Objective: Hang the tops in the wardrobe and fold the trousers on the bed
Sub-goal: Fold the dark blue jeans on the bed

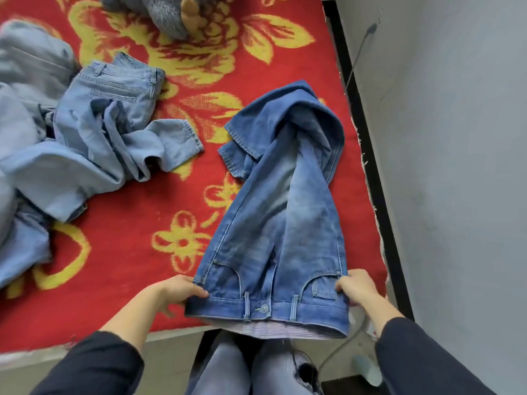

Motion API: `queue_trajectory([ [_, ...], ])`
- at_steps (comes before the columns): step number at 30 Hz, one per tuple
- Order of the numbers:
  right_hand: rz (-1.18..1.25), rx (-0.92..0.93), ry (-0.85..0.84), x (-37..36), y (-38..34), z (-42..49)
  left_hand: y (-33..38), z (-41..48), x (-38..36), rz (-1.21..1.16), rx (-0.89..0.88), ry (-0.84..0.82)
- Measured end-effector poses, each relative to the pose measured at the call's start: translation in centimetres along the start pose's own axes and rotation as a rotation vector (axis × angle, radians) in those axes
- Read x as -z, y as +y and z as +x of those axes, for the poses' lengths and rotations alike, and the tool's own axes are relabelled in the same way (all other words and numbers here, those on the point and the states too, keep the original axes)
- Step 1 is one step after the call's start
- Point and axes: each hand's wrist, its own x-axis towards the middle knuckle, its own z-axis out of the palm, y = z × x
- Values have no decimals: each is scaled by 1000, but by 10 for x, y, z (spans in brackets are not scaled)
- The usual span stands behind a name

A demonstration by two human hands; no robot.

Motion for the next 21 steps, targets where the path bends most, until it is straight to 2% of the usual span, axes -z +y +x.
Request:
queue_trajectory([
  [2, -95, 92, 83, -4, -17, 7, 16, 20, -1, 195, -53, 105],
  [4, -98, 189, 157, 0, -41, 17, 48, 33, 1, 234, -157, 270],
  [6, -58, 297, 206, 9, -73, 26, 88, 39, 7, 177, -278, 405],
  [10, -3, 471, 233, 27, -151, 47, 170, 49, 18, 18, -431, 526],
  [13, -136, 665, 297, 33, -202, 66, 208, 71, 27, -244, -411, 525],
  [17, -423, 878, 454, 29, -263, 98, 237, 112, 46, -660, -316, 402],
  [19, -539, 935, 554, 25, -287, 113, 245, 125, 50, -820, -272, 382],
  [21, -693, 934, 616, 25, -310, 126, 255, 125, 56, -950, -238, 293],
])
